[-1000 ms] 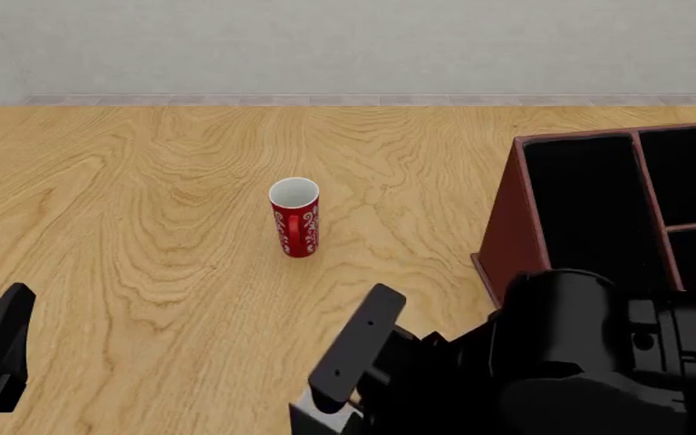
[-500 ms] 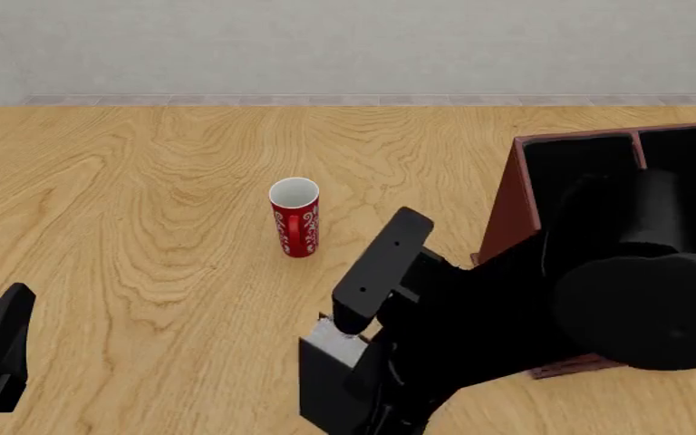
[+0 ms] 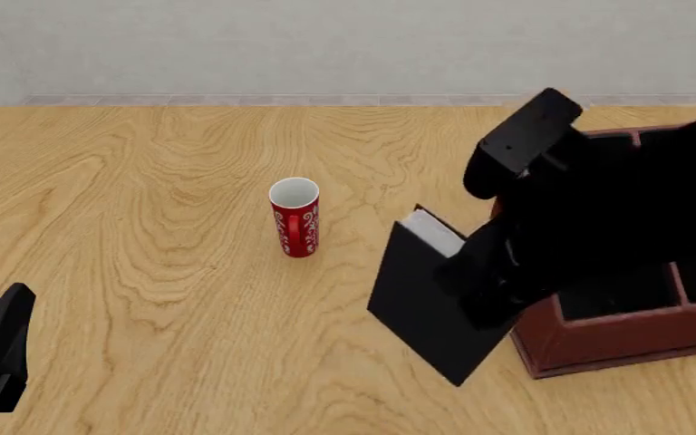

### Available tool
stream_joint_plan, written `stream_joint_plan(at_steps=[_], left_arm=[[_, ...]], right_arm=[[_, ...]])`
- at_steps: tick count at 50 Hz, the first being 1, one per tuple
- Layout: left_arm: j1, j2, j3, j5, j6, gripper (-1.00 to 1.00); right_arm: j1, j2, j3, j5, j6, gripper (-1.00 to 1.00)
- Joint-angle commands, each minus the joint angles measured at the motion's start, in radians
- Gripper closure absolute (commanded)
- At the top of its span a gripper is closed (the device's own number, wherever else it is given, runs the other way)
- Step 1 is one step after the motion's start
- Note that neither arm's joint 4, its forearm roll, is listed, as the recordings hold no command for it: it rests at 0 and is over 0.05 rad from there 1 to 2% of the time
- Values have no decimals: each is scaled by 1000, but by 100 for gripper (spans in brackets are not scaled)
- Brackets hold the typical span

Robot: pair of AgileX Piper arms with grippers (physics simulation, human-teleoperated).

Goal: Pick up the book and place it in the left compartment of the caddy.

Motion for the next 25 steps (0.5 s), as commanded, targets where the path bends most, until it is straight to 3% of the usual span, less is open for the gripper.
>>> stream_joint_plan(at_steps=[1, 25], left_arm=[[0, 0, 1, -1, 1, -100], [0, 0, 1, -1, 0, -100]], right_arm=[[-85, -77, -61, 80, 40, 100], [-258, -205, -150, 254, 45, 100]])
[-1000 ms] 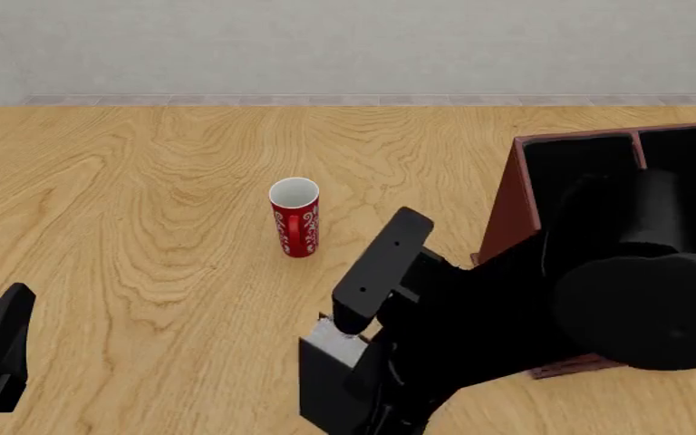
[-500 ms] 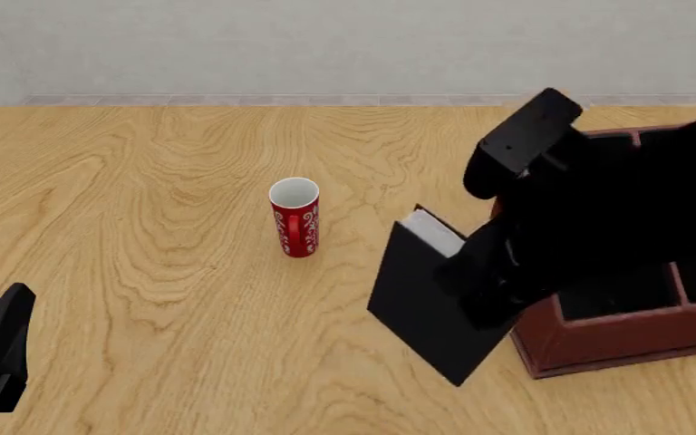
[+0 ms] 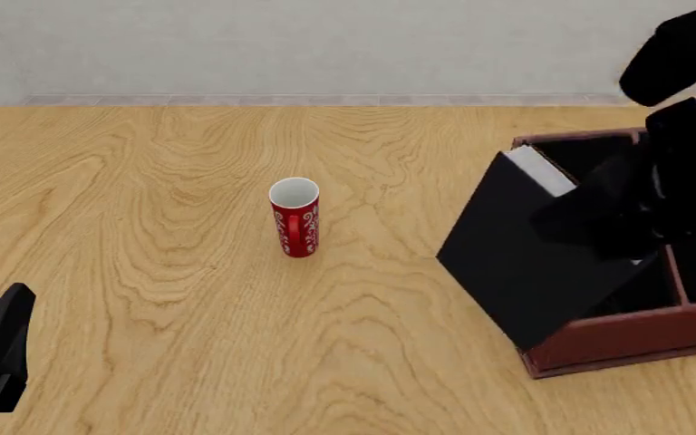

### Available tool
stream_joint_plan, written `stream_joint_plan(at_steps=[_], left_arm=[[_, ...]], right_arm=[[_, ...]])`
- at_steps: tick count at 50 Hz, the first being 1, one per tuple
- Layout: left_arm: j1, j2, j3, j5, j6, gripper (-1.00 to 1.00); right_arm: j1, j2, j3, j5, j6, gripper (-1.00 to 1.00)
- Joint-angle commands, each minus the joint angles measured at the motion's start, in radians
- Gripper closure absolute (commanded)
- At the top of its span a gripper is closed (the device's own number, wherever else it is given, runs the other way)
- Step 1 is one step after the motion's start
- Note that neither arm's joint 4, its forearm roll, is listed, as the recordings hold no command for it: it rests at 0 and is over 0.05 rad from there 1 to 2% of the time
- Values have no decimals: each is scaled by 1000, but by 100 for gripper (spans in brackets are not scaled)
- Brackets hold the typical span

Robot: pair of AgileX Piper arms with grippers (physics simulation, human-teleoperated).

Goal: Pick up the book and place it in the left compartment of the caddy.

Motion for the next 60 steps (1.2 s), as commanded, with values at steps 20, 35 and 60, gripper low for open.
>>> stream_joint_plan(at_steps=[20, 35, 60], left_arm=[[0, 0, 1, -1, 0, -100], [0, 0, 1, -1, 0, -100], [0, 0, 1, -1, 0, -100]], right_arm=[[-214, -157, 34, 62, -6, 100], [-303, -184, 57, 62, -16, 100], [-455, -183, 20, 62, -38, 100]])
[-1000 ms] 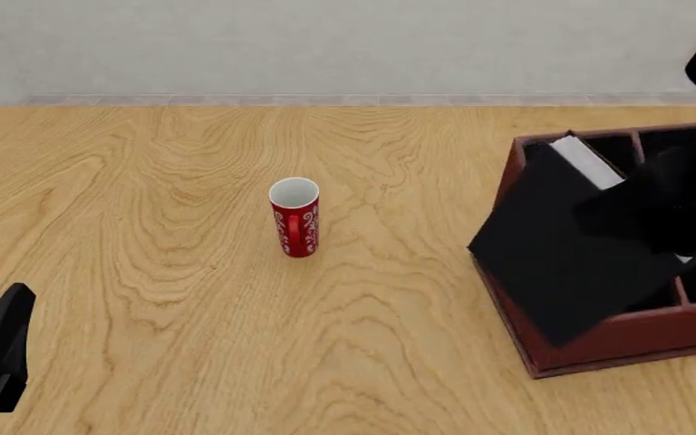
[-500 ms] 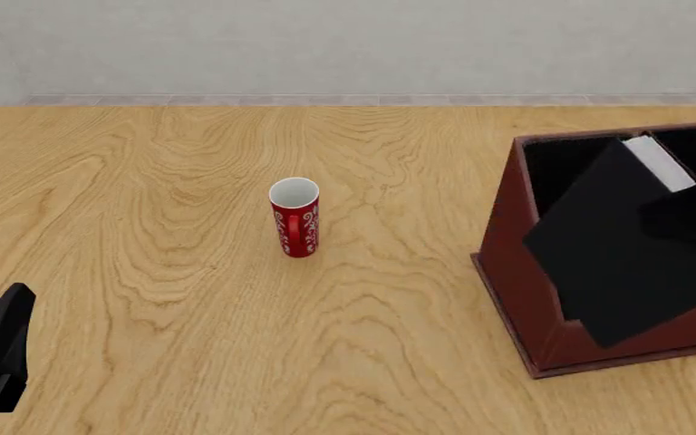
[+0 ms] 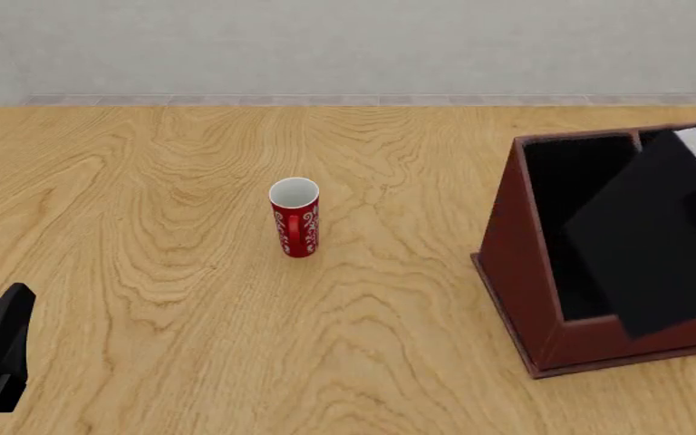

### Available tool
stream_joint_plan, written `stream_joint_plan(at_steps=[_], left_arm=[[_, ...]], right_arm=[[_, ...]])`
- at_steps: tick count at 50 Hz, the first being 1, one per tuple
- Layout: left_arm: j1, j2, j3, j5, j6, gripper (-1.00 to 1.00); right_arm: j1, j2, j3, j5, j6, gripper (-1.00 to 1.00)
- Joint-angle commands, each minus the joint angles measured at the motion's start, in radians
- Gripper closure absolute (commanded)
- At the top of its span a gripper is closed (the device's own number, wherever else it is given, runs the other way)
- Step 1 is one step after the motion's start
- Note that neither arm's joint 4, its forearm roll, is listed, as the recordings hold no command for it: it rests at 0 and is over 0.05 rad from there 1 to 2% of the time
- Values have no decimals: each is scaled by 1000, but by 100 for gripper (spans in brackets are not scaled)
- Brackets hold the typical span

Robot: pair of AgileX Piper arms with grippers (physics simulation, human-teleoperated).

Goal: Pick up the book and place it in the left compartment of the caddy.

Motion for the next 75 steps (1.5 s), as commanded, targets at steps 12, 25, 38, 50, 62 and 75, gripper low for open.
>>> stream_joint_plan(at_steps=[12, 25, 38, 50, 62, 75], left_arm=[[0, 0, 1, -1, 0, -100], [-1, 0, 1, -1, 0, -100], [0, 0, 1, -1, 0, -100], [0, 0, 1, -1, 0, -100], [0, 0, 1, -1, 0, -100], [0, 0, 1, -1, 0, -100]], right_arm=[[-95, 50, -70, 0, 12, 100], [-94, 97, -101, 0, 36, 100], [-115, 130, -108, 0, 38, 100], [-129, 151, -111, 0, 33, 100], [-142, 170, -133, 0, 41, 100], [-154, 203, -162, 0, 44, 100]])
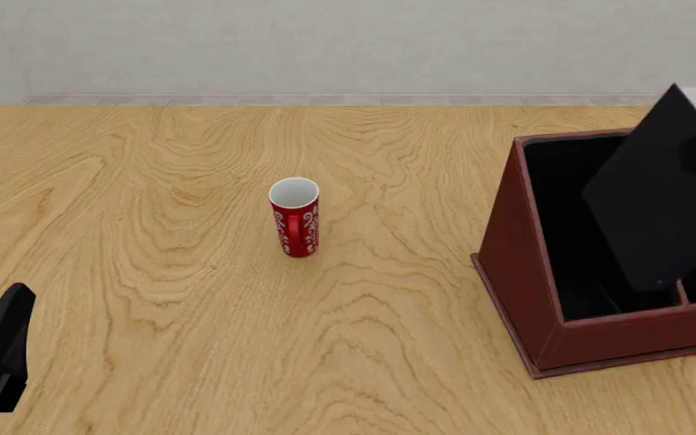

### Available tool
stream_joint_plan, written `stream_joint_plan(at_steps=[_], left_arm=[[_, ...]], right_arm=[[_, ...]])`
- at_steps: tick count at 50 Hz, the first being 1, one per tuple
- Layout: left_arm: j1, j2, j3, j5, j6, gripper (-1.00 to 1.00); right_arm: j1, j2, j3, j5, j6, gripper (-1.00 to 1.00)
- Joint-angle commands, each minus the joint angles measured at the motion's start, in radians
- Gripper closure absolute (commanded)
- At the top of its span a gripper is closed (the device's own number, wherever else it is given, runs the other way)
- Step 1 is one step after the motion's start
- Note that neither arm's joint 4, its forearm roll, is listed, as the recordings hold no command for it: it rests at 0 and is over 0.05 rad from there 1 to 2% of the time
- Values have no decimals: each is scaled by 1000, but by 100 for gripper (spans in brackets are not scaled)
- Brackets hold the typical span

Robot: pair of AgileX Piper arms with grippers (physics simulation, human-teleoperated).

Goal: Pick up the book and place it in the left compartment of the caddy.

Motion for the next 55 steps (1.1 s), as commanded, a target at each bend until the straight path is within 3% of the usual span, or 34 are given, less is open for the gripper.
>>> stream_joint_plan(at_steps=[1, 55], left_arm=[[0, 0, 1, -1, 1, -100], [0, 0, 1, -1, 0, -100]], right_arm=[[-10, 24, -30, 0, 22, 100], [-60, 138, -65, -48, 9, 100]])
